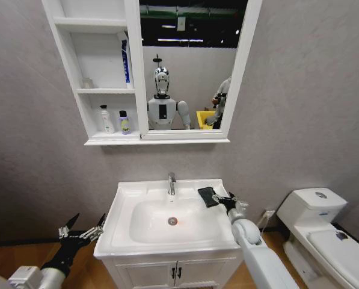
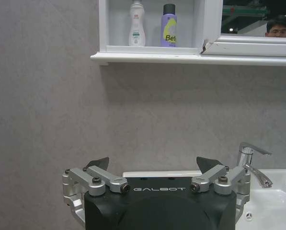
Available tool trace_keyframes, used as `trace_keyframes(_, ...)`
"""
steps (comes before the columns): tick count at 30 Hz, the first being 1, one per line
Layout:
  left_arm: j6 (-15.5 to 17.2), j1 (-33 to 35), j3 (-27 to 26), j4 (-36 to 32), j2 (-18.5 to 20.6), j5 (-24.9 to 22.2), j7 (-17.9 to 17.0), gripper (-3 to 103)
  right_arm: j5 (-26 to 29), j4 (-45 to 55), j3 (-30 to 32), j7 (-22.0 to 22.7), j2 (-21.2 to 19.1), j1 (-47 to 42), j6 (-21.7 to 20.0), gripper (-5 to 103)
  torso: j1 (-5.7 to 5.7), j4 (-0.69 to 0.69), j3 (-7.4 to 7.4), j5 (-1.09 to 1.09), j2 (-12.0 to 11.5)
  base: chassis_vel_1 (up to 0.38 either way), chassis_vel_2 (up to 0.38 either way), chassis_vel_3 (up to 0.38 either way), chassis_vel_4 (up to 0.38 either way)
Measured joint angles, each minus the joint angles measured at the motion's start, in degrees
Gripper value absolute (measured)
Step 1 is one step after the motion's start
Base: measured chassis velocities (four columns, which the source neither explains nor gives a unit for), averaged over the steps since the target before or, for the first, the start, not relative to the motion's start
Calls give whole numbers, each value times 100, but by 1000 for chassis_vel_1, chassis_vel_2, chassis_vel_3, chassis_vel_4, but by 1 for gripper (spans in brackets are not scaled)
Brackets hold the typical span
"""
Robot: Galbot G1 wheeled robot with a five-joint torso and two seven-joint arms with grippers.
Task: Move facial cleanser and shampoo from washbasin to cabinet, then wipe washbasin with towel.
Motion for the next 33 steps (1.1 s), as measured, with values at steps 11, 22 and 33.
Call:
trace_keyframes(11, 0, 1, 1, 2, 4, -2, -2, 100, -185, -857, -481, -105, -6, 803, -481, 100, -1, -1, 0, 0, 0, 0, 0, 0, 0)
trace_keyframes(22, 0, 1, 1, 2, 4, -2, -3, 100, -443, -1632, -509, -455, 80, 1019, -293, 100, -1, -1, 0, 0, 0, 0, 0, 0, 0)
trace_keyframes(33, 1, 1, 1, 2, 5, -3, -3, 100, -769, -2322, -551, -822, 190, 1187, 161, 83, -1, 0, 0, 1, 0, 0, 0, 0, 0)
